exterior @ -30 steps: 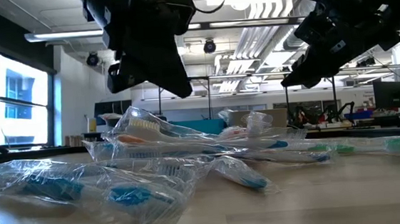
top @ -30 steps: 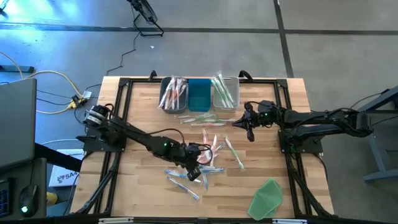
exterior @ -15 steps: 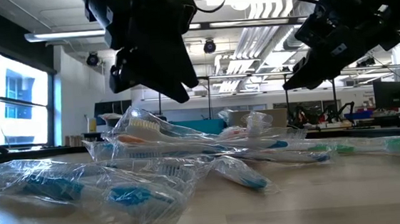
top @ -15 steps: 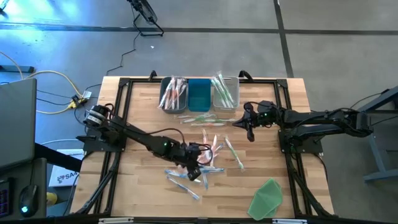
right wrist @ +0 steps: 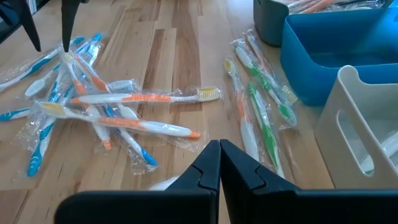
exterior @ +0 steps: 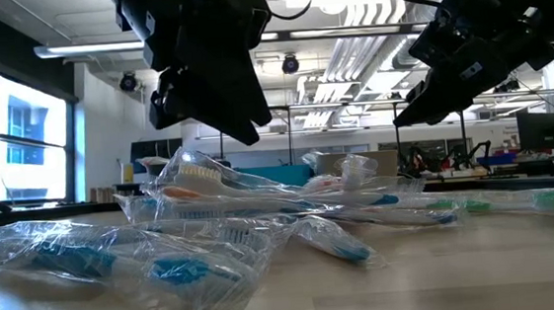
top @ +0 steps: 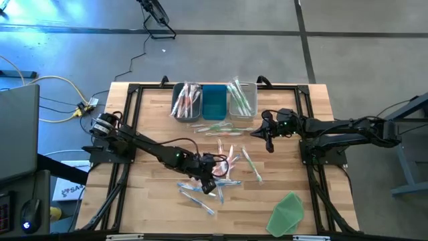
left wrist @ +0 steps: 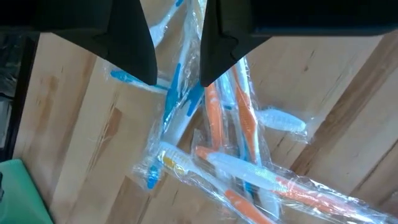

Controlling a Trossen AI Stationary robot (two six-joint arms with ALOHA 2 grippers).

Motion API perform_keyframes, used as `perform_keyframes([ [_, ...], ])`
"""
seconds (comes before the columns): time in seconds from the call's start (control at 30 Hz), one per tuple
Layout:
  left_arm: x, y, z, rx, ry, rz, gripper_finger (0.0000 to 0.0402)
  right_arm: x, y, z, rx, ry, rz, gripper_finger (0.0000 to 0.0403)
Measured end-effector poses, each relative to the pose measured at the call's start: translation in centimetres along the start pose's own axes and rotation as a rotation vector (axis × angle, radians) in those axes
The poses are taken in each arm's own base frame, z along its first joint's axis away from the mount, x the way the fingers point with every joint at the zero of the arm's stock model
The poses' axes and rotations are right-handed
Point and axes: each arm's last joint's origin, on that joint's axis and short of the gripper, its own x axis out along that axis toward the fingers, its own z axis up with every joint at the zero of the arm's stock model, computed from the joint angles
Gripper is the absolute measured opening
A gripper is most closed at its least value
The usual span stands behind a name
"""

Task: Pick & Place Toothbrushes
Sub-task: Put the orange toothbrush into the dark blue bin

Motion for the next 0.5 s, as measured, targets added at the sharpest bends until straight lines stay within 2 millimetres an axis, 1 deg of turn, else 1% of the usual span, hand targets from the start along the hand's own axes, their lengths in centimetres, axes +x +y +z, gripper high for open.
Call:
perform_keyframes([
  [0.2,0.00,0.01,-0.03,0.000,0.007,-0.002,0.0118,0.00,0.00,0.00,0.000,0.000,0.000,0.0002],
  [0.5,-0.03,0.53,-0.52,-0.028,0.061,0.049,0.0118,0.00,0.00,0.01,0.000,-0.001,0.000,0.0002],
])
